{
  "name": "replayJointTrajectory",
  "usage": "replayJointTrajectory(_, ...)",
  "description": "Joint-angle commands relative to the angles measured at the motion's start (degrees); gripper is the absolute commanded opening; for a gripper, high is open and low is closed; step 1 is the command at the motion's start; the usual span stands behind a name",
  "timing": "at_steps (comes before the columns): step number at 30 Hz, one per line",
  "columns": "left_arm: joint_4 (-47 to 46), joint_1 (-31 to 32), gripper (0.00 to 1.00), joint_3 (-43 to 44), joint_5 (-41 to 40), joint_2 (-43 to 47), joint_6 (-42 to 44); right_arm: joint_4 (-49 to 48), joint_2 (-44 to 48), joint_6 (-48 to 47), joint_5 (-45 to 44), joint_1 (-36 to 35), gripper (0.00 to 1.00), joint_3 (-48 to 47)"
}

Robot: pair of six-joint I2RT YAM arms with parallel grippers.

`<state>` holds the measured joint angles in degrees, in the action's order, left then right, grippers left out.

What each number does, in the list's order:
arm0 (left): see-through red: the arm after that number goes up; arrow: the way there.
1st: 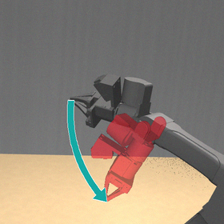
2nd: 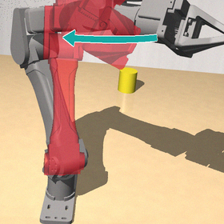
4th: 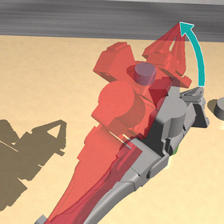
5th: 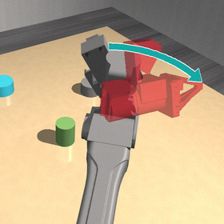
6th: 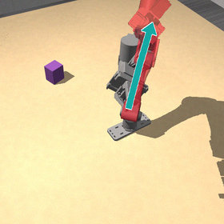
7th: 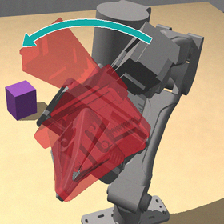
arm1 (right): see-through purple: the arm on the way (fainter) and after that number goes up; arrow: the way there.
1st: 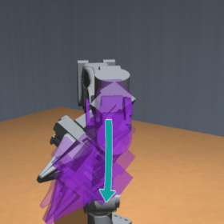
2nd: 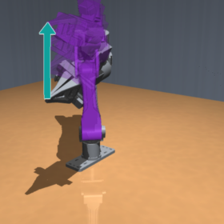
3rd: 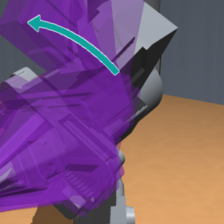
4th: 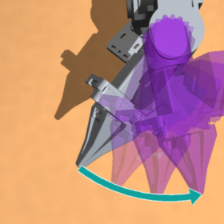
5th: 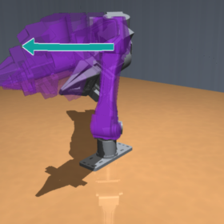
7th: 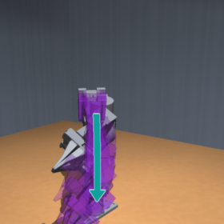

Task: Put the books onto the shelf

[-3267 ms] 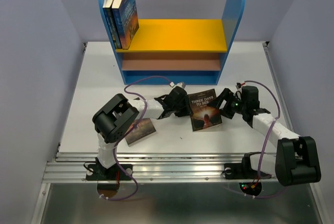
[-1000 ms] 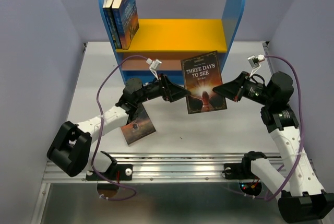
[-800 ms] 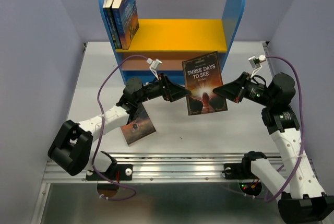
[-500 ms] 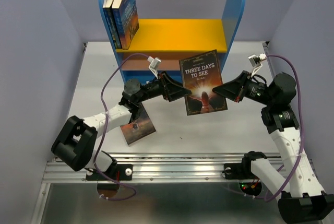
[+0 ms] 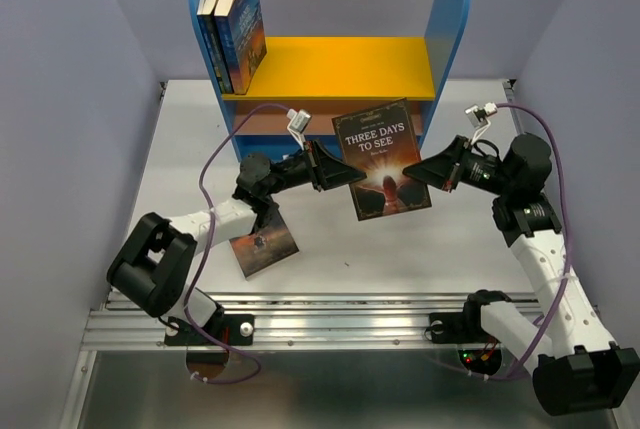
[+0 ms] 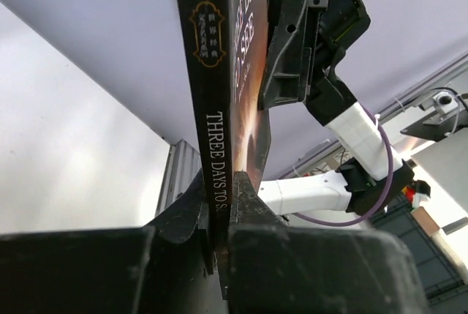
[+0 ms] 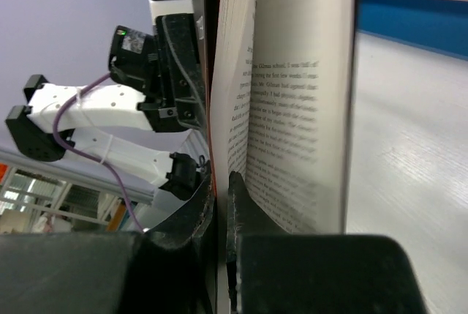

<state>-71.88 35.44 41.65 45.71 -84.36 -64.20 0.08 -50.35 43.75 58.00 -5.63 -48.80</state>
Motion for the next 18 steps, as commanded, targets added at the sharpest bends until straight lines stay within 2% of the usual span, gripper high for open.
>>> replayJointTrajectory(1,-4.7,0.9,0.00,2.6,1.3,3.4,4.6,1.1,-0.7,-4.7,-1.7,-0.4,0.01,-1.9)
replayJointTrajectory(5,3.5,0.8,0.00,2.7,-1.6,6.6,10.0,10.2,-1.9,-11.1,-8.2,-0.4,0.01,-5.2)
replayJointTrajectory(6,7.7,0.9,0.00,3.3,-3.5,8.3,13.5,13.5,-2.2,-13.4,-11.6,-0.4,0.07,-6.8)
replayJointTrajectory(8,13.0,1.0,0.00,4.4,-5.9,10.3,18.3,16.6,-2.4,-14.8,-15.0,-0.4,0.31,-8.2)
replayJointTrajectory(9,15.9,1.2,0.00,5.1,-9.9,11.3,23.5,17.4,-2.5,-15.6,-16.8,-0.4,0.41,-8.8)
replayJointTrajectory(10,22.2,1.4,0.00,6.9,-12.1,13.3,26.4,18.0,-2.6,-15.8,-19.5,-0.4,0.67,-9.7)
replayJointTrajectory(11,25.2,2.2,0.00,7.9,-14.4,14.2,29.4,19.0,-2.7,-15.9,-20.4,-0.4,0.80,-10.2)
replayJointTrajectory(12,29.6,2.7,0.00,9.7,-19.6,15.9,34.0,19.3,-2.7,-15.9,-21.9,-0.4,0.97,-10.4)
replayJointTrajectory(13,31.2,2.7,0.00,10.5,-21.7,16.5,36.1,19.3,-2.7,-15.9,-22.5,-0.4,1.00,-10.4)
replayJointTrajectory(18,34.9,3.0,0.00,15.4,-29.8,19.0,44.9,21.6,-2.4,-16.1,-29.1,-0.4,1.00,-11.0)
